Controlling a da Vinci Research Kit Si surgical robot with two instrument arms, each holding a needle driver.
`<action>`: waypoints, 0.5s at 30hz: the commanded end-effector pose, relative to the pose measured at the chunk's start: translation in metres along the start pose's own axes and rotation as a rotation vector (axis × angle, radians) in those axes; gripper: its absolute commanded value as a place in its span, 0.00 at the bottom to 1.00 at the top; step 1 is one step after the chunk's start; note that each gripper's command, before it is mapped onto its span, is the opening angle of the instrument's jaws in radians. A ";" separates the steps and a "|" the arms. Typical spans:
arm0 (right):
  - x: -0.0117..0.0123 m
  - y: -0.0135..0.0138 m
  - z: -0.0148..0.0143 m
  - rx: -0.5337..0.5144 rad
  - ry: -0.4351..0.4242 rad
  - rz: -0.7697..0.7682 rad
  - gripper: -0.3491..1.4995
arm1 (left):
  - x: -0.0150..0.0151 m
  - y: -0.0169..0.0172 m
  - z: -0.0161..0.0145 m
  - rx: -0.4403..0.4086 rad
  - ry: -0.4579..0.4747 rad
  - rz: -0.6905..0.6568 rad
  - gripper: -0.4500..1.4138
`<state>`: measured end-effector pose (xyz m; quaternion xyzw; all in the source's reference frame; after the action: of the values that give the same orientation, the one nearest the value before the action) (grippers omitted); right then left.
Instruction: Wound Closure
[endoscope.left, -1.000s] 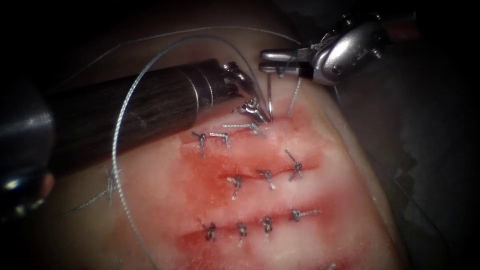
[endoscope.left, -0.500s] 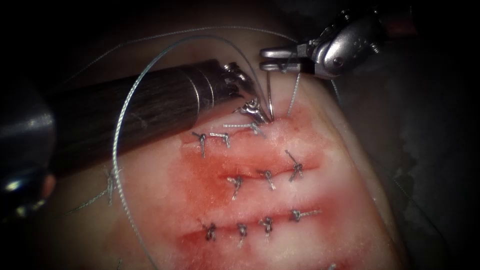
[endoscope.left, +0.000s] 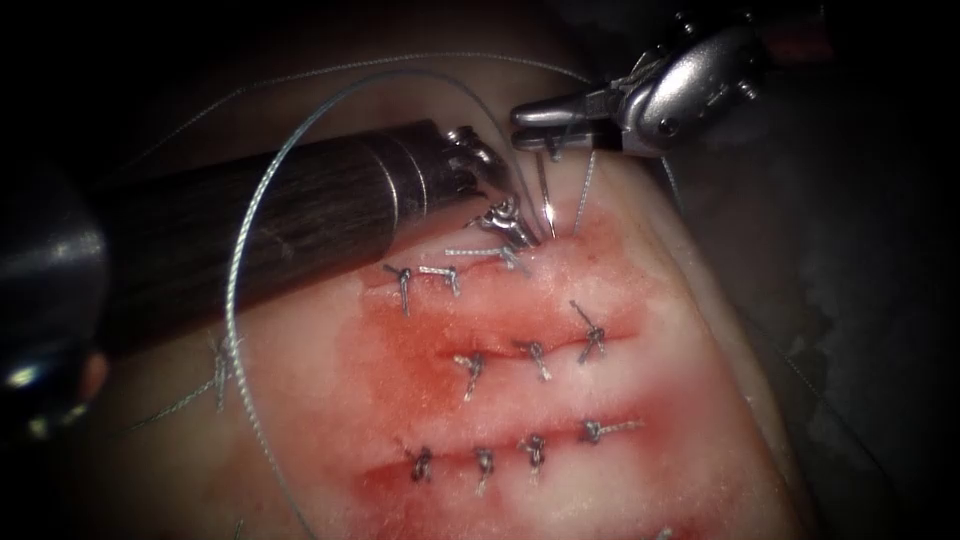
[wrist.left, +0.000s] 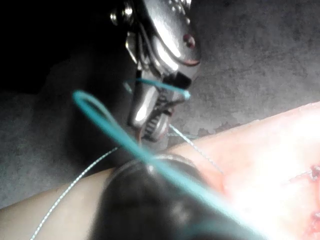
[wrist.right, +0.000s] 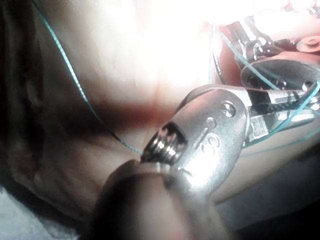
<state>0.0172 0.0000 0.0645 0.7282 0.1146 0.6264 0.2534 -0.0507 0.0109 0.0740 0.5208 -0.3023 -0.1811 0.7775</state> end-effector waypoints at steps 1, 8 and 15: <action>0.0007 -0.0006 0.0008 0.002 -0.003 -0.005 0.00 | -0.0012 0.0005 -0.0006 -0.004 -0.004 0.004 0.00; 0.0006 -0.0005 0.0012 0.024 -0.027 0.051 0.00 | -0.0012 0.0005 -0.0006 -0.004 -0.003 0.005 0.00; 0.0007 -0.0005 0.0014 0.055 -0.043 0.101 0.00 | -0.0012 0.0005 -0.0006 -0.003 -0.002 0.006 0.00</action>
<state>0.0180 -0.0003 0.0644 0.7536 0.0848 0.6206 0.1994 -0.0507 0.0109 0.0740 0.5207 -0.3024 -0.1806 0.7777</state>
